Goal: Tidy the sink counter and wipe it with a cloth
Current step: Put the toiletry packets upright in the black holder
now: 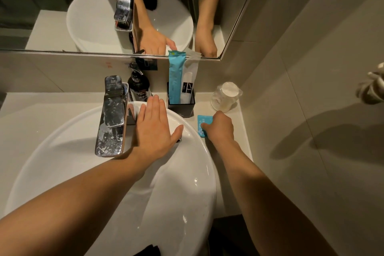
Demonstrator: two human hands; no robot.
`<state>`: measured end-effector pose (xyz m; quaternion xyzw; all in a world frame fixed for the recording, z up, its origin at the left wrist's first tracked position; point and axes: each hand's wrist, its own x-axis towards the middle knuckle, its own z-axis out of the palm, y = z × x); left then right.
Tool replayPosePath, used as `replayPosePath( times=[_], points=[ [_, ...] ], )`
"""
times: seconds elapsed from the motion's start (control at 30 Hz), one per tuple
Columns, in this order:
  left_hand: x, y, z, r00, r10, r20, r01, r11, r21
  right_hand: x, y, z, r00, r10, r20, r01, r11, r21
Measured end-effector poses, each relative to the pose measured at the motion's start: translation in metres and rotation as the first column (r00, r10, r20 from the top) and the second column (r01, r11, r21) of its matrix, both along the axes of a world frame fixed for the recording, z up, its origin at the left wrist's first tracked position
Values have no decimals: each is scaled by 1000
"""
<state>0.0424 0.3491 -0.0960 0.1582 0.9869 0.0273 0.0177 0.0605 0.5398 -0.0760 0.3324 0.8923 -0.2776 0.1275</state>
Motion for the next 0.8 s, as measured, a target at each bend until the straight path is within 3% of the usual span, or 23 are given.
replayPosePath(
  times=[0.2, 0.43, 0.67, 0.8],
  points=[
    [-1, 0, -3, 1000, -4, -11, 4, 1000, 16, -6, 1, -6, 996, -91, -1, 90, 989, -114],
    [1, -1, 0, 1000, -9, -6, 9, 1000, 30, 3, 15, 8, 931, -252, -263, 140, 914, -381],
    [1, -1, -2, 1000, -14, -15, 14, 999, 31, -17, -7, 77, 791, -135, -597, -153, 901, -407],
    [1, -1, -4, 1000, -20, -25, 21, 998, 62, -36, -29, 77, 790, 25, -612, -253, 923, -289]
  ],
)
